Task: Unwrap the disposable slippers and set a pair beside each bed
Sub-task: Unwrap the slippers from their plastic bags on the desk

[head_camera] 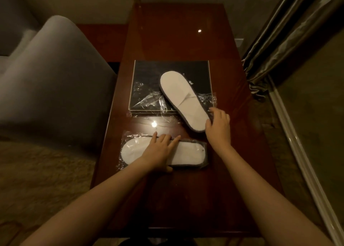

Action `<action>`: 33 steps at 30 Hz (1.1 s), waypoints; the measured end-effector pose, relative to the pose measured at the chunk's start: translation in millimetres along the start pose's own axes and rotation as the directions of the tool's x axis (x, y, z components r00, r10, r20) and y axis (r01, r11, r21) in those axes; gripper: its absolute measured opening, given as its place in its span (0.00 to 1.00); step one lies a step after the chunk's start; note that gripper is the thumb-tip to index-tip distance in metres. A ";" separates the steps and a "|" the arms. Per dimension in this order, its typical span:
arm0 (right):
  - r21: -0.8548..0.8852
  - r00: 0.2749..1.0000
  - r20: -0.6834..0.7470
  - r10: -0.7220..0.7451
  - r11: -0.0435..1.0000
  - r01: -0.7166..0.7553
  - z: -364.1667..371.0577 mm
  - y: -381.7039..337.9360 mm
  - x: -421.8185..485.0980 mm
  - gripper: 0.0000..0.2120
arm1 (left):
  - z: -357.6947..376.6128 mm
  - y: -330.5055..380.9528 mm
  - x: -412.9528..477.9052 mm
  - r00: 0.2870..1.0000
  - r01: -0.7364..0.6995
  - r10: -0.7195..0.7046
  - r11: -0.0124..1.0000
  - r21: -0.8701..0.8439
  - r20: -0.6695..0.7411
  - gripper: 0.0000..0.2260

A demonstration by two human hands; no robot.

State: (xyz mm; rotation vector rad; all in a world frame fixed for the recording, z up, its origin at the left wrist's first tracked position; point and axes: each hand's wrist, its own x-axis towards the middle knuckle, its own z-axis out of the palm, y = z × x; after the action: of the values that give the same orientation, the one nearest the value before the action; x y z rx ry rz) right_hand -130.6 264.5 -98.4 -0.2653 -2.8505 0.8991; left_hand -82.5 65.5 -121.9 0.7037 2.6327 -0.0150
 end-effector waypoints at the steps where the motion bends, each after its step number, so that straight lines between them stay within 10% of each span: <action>1: 0.011 1.000 0.010 0.009 1.000 -0.009 -6.0 5.5 -11.8 0.15 | -0.2 0.5 -0.6 1.000 0.005 -0.004 1.000 -0.018 0.003 0.52; 7: -0.045 0.971 0.238 0.022 0.999 -0.011 -15.0 18.2 -83.2 0.20 | -7.3 5.5 -14.1 0.995 0.009 -0.024 0.988 -0.152 -0.098 0.49; 20: -0.077 0.943 -0.108 -0.314 0.949 0.307 -57.9 -50.2 -66.6 0.03 | -59.2 -6.0 -45.1 0.928 0.071 -0.146 0.973 -0.220 -0.344 0.49; 24: 0.391 0.977 -0.173 0.127 0.919 -0.050 -72.0 -54.1 -37.3 0.04 | -67.5 -13.6 -49.6 0.900 0.063 -0.193 0.945 -0.320 -0.391 0.48; 28: 0.748 0.864 0.228 0.449 0.487 -0.451 -73.2 -49.0 -27.1 0.10 | -75.4 -17.8 -51.1 0.886 0.033 -0.186 0.939 -0.341 -0.425 0.47; 31: 0.663 0.889 0.264 0.375 0.599 -0.449 -75.9 -42.1 -31.8 0.11 | -74.1 -24.2 -56.9 0.879 0.052 -0.208 0.937 -0.346 -0.429 0.47; 33: 0.494 0.964 0.014 0.266 0.837 -0.238 -80.9 -39.9 -35.9 0.09 | -72.7 -28.8 -61.4 0.873 0.070 -0.236 0.927 -0.369 -0.427 0.47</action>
State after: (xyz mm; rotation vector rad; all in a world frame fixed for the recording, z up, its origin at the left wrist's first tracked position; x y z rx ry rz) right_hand -85.6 269.7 -12.5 -0.5973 -2.4520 1.5993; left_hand -76.2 19.5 -34.0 0.4054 3.0215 0.6308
